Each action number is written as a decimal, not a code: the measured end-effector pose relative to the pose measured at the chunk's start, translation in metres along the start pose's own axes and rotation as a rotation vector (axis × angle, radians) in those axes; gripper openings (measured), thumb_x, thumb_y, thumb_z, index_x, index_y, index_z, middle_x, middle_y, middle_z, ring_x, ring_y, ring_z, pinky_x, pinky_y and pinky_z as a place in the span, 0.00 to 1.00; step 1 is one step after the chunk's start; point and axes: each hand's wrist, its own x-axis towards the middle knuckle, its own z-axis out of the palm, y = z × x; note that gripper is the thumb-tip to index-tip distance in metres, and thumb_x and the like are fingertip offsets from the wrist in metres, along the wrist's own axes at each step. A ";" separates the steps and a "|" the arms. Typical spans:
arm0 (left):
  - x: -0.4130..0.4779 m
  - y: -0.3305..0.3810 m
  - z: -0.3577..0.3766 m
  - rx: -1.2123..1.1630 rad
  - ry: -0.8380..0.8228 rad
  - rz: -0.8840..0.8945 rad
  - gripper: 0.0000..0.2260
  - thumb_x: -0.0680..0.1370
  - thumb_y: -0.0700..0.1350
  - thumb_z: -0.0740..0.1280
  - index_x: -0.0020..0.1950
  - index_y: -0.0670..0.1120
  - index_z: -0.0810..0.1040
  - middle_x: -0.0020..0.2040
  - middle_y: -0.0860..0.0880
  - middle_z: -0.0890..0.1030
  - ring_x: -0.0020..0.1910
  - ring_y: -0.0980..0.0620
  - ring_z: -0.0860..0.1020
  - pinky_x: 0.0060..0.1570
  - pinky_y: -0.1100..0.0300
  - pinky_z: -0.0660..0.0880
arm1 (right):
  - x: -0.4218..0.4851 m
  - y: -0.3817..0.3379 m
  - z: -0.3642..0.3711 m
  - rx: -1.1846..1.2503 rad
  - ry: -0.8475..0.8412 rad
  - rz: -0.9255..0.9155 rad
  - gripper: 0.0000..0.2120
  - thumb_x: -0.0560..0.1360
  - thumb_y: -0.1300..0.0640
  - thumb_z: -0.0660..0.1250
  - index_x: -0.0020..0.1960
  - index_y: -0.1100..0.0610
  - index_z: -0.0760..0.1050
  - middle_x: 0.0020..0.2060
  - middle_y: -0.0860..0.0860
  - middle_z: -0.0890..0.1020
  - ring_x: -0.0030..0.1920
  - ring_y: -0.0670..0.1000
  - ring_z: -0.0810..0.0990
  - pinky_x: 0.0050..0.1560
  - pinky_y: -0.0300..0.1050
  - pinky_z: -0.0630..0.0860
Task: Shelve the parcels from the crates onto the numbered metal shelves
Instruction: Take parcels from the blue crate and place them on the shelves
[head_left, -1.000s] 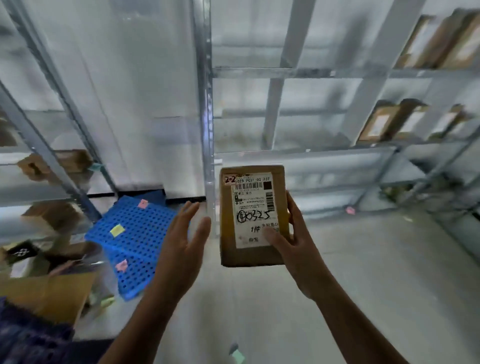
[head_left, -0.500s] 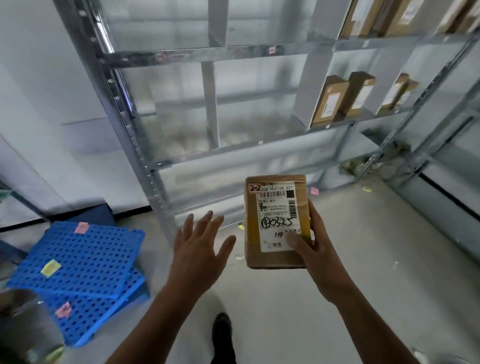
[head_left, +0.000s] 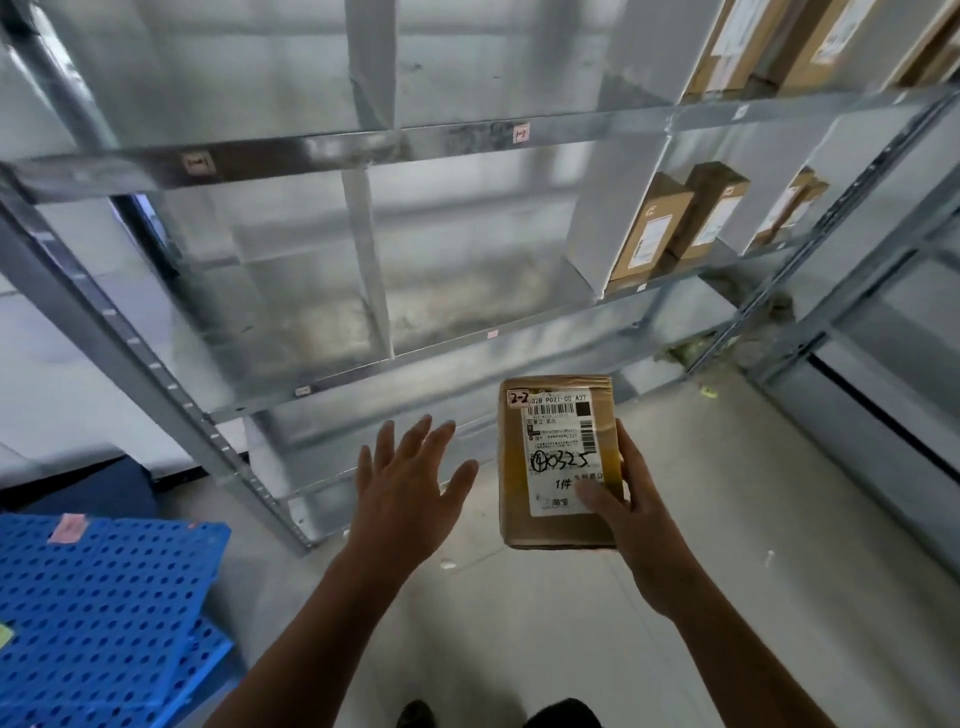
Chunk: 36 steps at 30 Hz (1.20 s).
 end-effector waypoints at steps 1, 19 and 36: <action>0.012 0.002 0.000 0.013 -0.006 0.001 0.32 0.80 0.69 0.49 0.82 0.59 0.56 0.84 0.52 0.54 0.83 0.42 0.44 0.80 0.38 0.46 | 0.014 0.001 -0.004 0.003 -0.006 0.001 0.37 0.75 0.49 0.73 0.77 0.31 0.61 0.63 0.43 0.83 0.61 0.48 0.84 0.49 0.47 0.85; 0.215 0.082 0.027 -0.079 0.055 -0.325 0.30 0.82 0.67 0.52 0.81 0.56 0.60 0.83 0.51 0.59 0.83 0.45 0.50 0.80 0.37 0.52 | 0.291 -0.004 -0.087 0.046 -0.374 0.070 0.37 0.76 0.50 0.74 0.80 0.38 0.62 0.65 0.43 0.82 0.64 0.47 0.83 0.49 0.43 0.84; 0.307 0.021 0.034 -1.034 0.240 -0.364 0.32 0.83 0.49 0.67 0.82 0.57 0.53 0.72 0.48 0.75 0.67 0.48 0.79 0.59 0.42 0.81 | 0.439 -0.028 0.017 -0.138 -0.568 -0.018 0.41 0.76 0.46 0.73 0.82 0.46 0.55 0.75 0.47 0.72 0.69 0.53 0.79 0.59 0.55 0.84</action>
